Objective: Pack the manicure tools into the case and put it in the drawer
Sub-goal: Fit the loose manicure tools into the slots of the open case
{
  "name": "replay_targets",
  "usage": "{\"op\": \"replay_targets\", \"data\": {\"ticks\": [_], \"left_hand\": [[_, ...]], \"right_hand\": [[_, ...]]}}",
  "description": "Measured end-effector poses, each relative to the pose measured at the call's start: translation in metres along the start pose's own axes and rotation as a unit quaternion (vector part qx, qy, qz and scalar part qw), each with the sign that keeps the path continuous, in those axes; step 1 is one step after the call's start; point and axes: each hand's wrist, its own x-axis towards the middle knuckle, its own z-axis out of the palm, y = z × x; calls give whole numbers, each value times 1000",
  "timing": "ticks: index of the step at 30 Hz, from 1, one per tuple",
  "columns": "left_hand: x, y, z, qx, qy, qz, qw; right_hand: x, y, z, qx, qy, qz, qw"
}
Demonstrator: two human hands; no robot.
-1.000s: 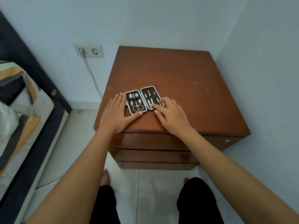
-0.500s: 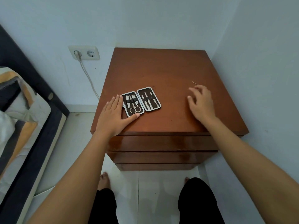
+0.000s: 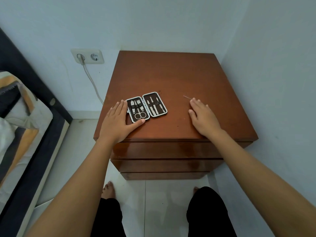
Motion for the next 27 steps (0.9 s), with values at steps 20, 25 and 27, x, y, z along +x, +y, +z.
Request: {"op": "replay_targets", "data": {"ticks": [20,25,27], "left_hand": [[0,-2,1,-4,-3,-3,1000],[0,-1,1,-4,-7,-4,1000],[0,-1,1,-2,-5,-3,1000]], "right_hand": [[6,-50,4,69,39,109,991],[1,-56,4,129,59,90,986],[-2,-64,5,189,57,53,979]]}}
